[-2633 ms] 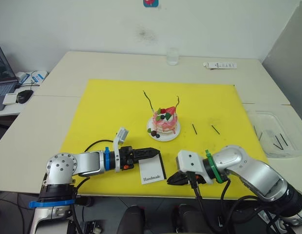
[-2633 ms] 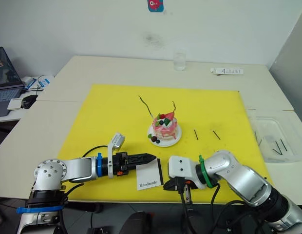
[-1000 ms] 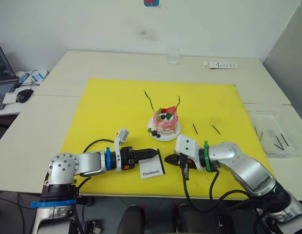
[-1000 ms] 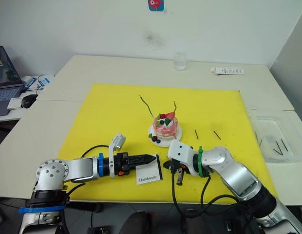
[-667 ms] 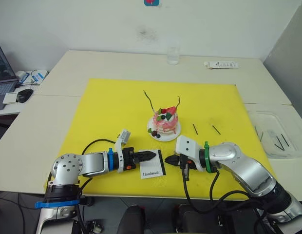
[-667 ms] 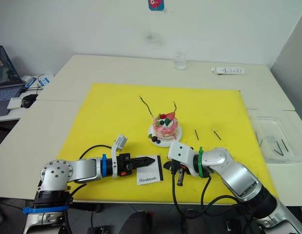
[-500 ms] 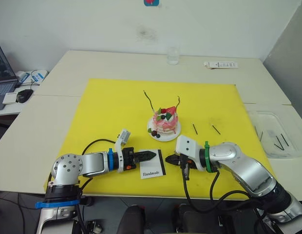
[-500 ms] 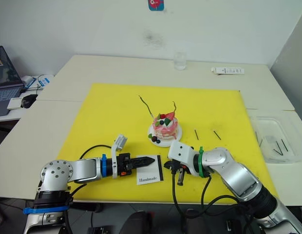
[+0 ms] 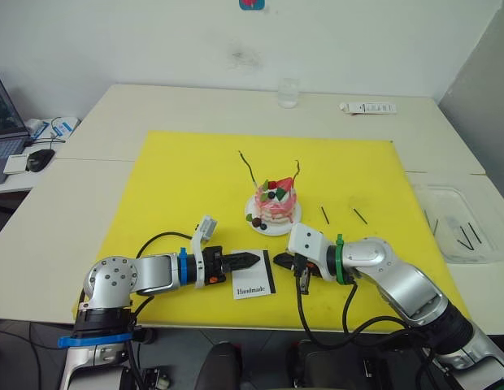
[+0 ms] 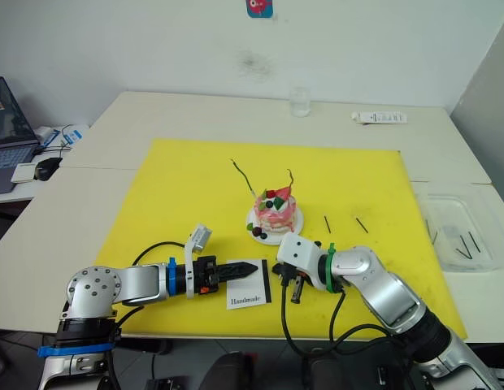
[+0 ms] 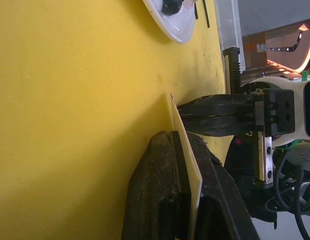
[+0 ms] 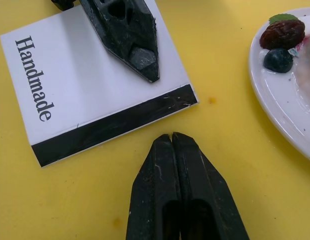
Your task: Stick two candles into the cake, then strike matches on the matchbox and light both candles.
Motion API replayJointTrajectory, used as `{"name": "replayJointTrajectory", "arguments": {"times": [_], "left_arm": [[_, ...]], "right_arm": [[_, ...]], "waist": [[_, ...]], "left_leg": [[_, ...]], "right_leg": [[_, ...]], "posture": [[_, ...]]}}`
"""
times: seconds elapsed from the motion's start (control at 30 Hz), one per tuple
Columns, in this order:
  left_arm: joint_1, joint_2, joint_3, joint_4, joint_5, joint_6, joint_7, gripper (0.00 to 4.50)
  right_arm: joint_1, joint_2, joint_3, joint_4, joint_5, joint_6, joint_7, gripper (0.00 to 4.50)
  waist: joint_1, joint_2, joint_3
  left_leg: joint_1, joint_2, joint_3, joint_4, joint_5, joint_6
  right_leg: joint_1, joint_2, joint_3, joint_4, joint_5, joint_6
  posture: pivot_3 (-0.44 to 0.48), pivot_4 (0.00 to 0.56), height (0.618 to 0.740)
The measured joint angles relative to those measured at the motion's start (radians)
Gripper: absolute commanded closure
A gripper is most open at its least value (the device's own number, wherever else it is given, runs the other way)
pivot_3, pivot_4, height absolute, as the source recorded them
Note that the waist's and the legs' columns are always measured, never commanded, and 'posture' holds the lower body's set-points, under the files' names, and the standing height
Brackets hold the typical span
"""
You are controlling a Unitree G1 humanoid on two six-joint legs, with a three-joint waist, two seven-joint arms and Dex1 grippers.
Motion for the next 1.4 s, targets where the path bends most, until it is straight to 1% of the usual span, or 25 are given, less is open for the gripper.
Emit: {"name": "replayJointTrajectory", "arguments": {"times": [0.17,0.3,0.4,0.43,0.53,0.63,0.7,0.8,0.9,0.97,1.17,1.27,1.4], "left_arm": [[0.0,0.0,0.002,-0.001,0.007,0.001,-0.014,4.49],[0.003,0.032,-0.011,-0.036,0.022,-0.002,-0.078,4.49],[0.01,0.116,-0.039,-0.106,0.043,-0.018,-0.189,4.49],[0.01,0.149,-0.041,-0.132,0.055,-0.037,-0.232,4.49],[0.027,0.206,-0.075,-0.217,0.112,-0.119,-0.335,4.49],[0.059,0.224,-0.093,-0.273,0.157,-0.19,-0.399,4.49],[0.078,0.224,-0.09,-0.301,0.159,-0.217,-0.416,4.49],[0.103,0.224,-0.08,-0.331,0.159,-0.235,-0.416,4.5],[0.122,0.226,-0.067,-0.345,0.158,-0.243,-0.409,4.5],[0.129,0.227,-0.056,-0.347,0.158,-0.245,-0.397,4.5],[0.131,0.226,-0.046,-0.348,0.159,-0.248,-0.385,4.5],[0.131,0.226,-0.046,-0.348,0.16,-0.25,-0.38,4.5],[0.13,0.224,-0.046,-0.348,0.16,-0.251,-0.369,4.5]], "right_arm": [[0.0,0.002,-0.002,-0.002,-0.007,-0.002,0.004,4.5],[0.003,-0.025,-0.035,-0.049,0.018,0.014,0.022,4.5],[0.02,-0.073,-0.133,-0.145,0.093,0.073,0.048,4.5],[0.027,-0.082,-0.182,-0.181,0.128,0.099,0.05,4.5],[0.052,-0.109,-0.281,-0.259,0.206,0.147,0.055,4.5],[0.104,-0.122,-0.367,-0.309,0.242,0.172,0.03,4.5],[0.139,-0.11,-0.422,-0.329,0.245,0.174,-0.025,4.5],[0.197,-0.052,-0.478,-0.338,0.224,0.166,-0.132,3.89],[0.281,0.026,-0.502,-0.337,0.184,0.135,-0.247,2.93],[0.324,0.062,-0.488,-0.317,0.133,0.093,-0.321,2.29],[0.336,0.171,-0.439,-0.177,0.017,-0.02,-0.477,2.29],[0.297,0.225,-0.432,-0.111,-0.019,-0.038,-0.537,2.29],[0.257,0.264,-0.421,-0.067,-0.04,-0.076,-0.566,2.29]], "waist": [[0.0,0.0,0.0],[0.0,0.0,0.003],[-0.001,-0.001,0.005],[-0.001,-0.001,0.005],[-0.001,-0.001,0.005],[0.0,-0.001,0.005],[0.0,-0.001,0.005],[0.0,-0.001,0.005],[0.0,-0.001,0.005],[-0.001,-0.001,0.005],[-0.006,-0.001,0.005],[-0.007,-0.001,0.005],[-0.007,-0.001,0.005]], "left_leg": [[0.0,0.0,0.0,0.0,0.0,0.0],[-0.001,0.0,0.0,0.0,0.0,0.0],[-0.006,0.001,0.0,-0.001,0.0,0.0],[-0.007,0.001,0.0,-0.002,0.0,0.0],[-0.008,0.0,0.0,-0.006,0.0,-0.001],[-0.01,0.001,0.0,-0.011,0.0,-0.001],[-0.013,0.001,0.0,-0.011,0.0,-0.001],[-0.015,0.0,0.0,-0.011,0.0,-0.001],[-0.016,0.001,0.0,-0.011,0.0,-0.001],[-0.015,0.001,0.0,-0.011,0.0,-0.001],[-0.015,0.001,0.001,-0.01,0.0,-0.001],[-0.015,0.001,0.002,-0.009,0.0,-0.001],[-0.015,0.001,0.001,-0.009,0.0,-0.001]], "right_leg": [[0.0,0.0,0.0,0.0,0.0,0.0],[-0.001,0.0,0.0,0.0,0.0,0.0],[-0.005,0.0,0.0,-0.001,0.0,-0.001],[-0.007,0.0,0.0,-0.002,-0.001,-0.001],[-0.008,0.0,-0.001,-0.005,-0.001,0.0],[-0.007,0.0,-0.001,-0.013,-0.001,0.0],[-0.009,0.0,-0.002,-0.014,-0.001,0.0],[-0.011,0.0,-0.002,-0.014,-0.002,0.001],[-0.012,0.0,-0.002,-0.013,-0.002,0.002],[-0.012,0.0,-0.002,-0.013,-0.002,0.002],[-0.012,0.001,0.0,-0.011,-0.001,0.002],[-0.012,0.002,0.001,-0.011,0.0,0.002],[-0.012,0.003,0.0,-0.011,0.0,0.002]], "posture": [[0.0,0.15,0.74],[0.0,0.15,0.74],[0.0,0.15,0.74],[0.0,0.15,0.74],[0.0,0.15,0.74],[0.0,0.15,0.74],[0.0,0.15,0.74],[0.0,0.15,0.74],[0.0,0.15,0.74],[0.0,0.15,0.74],[0.0,0.15,0.74],[0.0,0.15,0.74],[0.0,0.15,0.74]]}}
